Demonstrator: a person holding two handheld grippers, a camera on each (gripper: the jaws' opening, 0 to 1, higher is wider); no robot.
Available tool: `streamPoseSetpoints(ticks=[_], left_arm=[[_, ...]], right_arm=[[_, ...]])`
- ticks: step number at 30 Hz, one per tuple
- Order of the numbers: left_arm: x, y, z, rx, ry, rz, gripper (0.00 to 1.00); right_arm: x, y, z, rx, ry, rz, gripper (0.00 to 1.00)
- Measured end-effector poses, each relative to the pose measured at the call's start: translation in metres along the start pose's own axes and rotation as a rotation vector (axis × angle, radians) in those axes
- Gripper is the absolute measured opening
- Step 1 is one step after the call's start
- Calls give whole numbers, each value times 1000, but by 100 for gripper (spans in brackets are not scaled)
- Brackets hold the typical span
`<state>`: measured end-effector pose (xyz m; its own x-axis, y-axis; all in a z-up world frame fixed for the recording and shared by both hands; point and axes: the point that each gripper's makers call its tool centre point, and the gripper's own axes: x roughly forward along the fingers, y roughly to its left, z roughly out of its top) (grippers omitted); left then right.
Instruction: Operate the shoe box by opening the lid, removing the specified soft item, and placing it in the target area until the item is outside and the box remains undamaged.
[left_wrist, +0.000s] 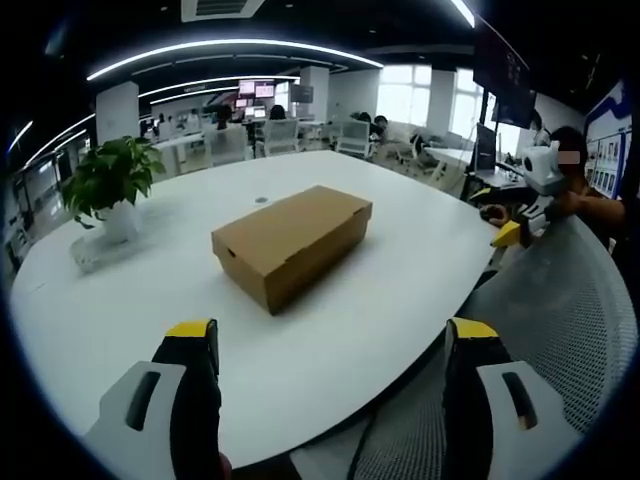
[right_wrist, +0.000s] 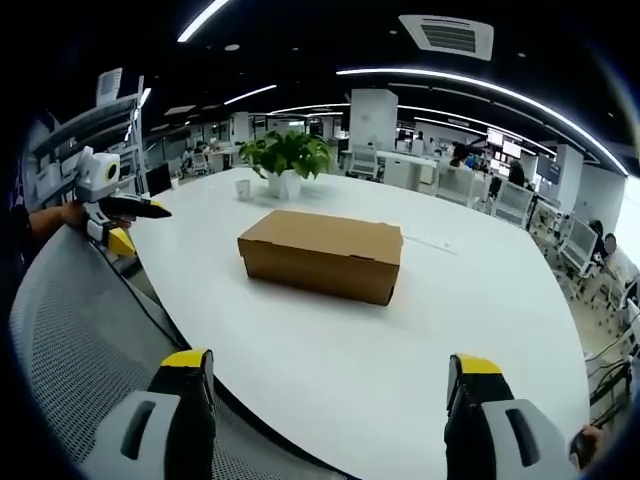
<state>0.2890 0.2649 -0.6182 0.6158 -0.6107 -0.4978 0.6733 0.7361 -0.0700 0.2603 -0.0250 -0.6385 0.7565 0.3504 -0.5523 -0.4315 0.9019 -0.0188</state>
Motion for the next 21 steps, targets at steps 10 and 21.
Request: streamPoseSetpoints(ticks=[10, 21], left_arm=[[0, 1, 0, 1, -3, 5, 91], [-1, 0, 0, -3, -4, 10, 91]], right_arm=[[-1, -1, 3, 4, -16, -7, 97], [-2, -1, 3, 5, -19, -4, 97]])
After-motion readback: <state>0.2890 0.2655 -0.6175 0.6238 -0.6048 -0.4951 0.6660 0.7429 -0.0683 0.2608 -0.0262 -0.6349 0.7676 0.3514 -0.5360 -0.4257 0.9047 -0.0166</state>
